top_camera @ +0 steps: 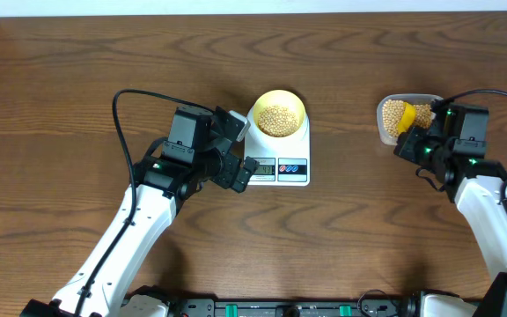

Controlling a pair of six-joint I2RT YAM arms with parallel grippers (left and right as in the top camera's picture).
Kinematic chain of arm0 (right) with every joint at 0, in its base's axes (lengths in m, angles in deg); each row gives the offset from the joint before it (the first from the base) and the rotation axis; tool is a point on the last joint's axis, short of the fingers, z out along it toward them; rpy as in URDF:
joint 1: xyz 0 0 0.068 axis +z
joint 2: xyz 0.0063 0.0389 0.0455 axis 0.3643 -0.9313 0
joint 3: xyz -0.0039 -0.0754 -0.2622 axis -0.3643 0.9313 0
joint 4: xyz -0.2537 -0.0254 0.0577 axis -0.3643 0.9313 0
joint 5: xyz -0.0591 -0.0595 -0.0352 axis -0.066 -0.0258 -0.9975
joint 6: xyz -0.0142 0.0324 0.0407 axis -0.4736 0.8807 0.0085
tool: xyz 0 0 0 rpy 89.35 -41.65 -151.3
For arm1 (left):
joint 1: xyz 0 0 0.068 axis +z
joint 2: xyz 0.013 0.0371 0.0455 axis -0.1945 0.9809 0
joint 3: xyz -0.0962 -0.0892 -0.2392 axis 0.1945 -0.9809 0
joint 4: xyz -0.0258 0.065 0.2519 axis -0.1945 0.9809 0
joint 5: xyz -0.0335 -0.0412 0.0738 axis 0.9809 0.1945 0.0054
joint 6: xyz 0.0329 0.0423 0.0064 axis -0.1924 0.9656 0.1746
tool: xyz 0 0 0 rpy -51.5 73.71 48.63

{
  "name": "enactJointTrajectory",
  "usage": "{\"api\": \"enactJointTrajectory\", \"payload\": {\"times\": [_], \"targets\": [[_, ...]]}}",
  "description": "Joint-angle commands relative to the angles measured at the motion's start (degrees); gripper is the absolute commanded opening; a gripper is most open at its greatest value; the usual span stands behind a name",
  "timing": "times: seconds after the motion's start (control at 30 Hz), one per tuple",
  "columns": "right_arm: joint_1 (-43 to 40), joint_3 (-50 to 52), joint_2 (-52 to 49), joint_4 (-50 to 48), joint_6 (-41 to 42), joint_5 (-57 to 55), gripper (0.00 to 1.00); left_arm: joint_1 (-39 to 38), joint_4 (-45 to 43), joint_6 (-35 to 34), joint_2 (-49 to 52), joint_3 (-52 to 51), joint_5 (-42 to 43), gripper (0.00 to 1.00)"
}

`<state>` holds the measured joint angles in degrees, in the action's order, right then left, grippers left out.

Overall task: Scoop item into bowl and weigh 50g on scale
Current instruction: 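Lower the scoop into the soybeans with the right gripper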

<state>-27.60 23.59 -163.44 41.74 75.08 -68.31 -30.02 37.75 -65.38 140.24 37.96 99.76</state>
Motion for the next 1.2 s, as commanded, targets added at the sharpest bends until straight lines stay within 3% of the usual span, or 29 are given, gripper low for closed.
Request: {"api": "enactJointTrajectory", "payload": {"times": [0.0,0.4,1.17], "targets": [[-1.27,-0.13,-0.37,-0.02,6.01,3.39,0.01,0.26,-0.04,0.33,0.39,-0.33,0.50,1.00],[-7.78,-0.13,-0.37,-0.22,7.28,15.87,0.01,0.24,-0.04,0.33,0.39,-0.33,0.50,1.00],[-18.82,-0.13,-0.37,-0.13,7.28,29.86,0.01,0.26,-0.04,0.31,0.39,-0.33,0.50,1.00]]}}
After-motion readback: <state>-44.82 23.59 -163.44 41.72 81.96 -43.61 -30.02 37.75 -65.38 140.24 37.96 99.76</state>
